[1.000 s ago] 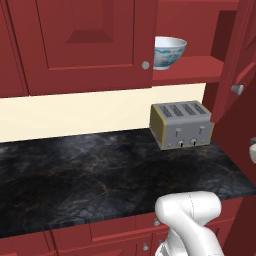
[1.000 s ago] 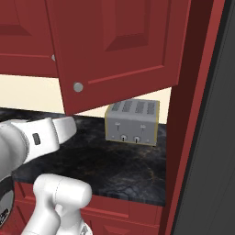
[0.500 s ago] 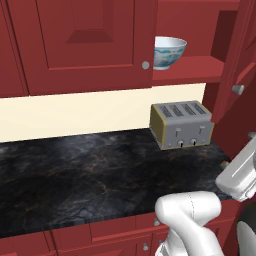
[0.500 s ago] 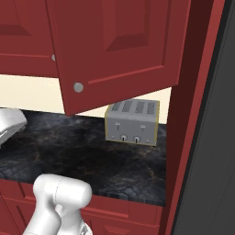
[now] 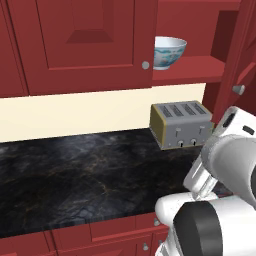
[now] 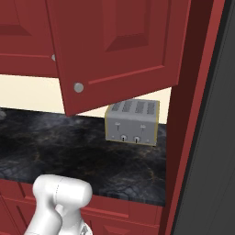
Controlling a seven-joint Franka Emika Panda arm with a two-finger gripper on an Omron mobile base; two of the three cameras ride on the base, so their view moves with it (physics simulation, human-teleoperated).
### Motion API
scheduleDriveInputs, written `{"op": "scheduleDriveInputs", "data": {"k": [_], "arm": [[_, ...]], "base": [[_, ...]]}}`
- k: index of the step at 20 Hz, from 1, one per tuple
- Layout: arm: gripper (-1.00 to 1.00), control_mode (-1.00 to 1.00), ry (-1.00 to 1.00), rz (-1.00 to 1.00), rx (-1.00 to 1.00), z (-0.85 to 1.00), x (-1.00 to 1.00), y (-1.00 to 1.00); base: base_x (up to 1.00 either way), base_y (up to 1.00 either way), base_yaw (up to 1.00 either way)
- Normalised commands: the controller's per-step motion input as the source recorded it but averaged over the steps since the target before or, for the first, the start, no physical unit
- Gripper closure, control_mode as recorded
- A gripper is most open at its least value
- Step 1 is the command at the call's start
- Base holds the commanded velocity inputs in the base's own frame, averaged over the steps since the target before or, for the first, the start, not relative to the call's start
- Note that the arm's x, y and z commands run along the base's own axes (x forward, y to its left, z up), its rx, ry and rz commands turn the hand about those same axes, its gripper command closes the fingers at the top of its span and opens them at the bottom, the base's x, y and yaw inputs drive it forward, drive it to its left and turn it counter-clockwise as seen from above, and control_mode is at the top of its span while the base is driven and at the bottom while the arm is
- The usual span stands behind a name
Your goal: Move the bowls from the cabinet to the plates on the dining table.
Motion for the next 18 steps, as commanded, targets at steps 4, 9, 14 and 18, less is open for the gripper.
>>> {"op": "scheduleDriveInputs", "data": {"k": [4,9,14,18], "arm": [[-1.00,-1.00,0.00,-0.11,-0.15,0.00,0.61,0.03],[-1.00,-1.00,0.00,-0.16,-0.08,0.01,0.68,-0.09],[-1.00,-1.00,0.00,-0.18,-0.04,0.06,0.66,-0.19],[-1.00,-1.00,0.00,-0.22,-0.03,0.07,0.58,-0.25]], "base": [[0.00,0.00,0.00],[0.00,0.00,0.00],[0.00,0.00,0.00],[0.00,0.00,0.00]]}}
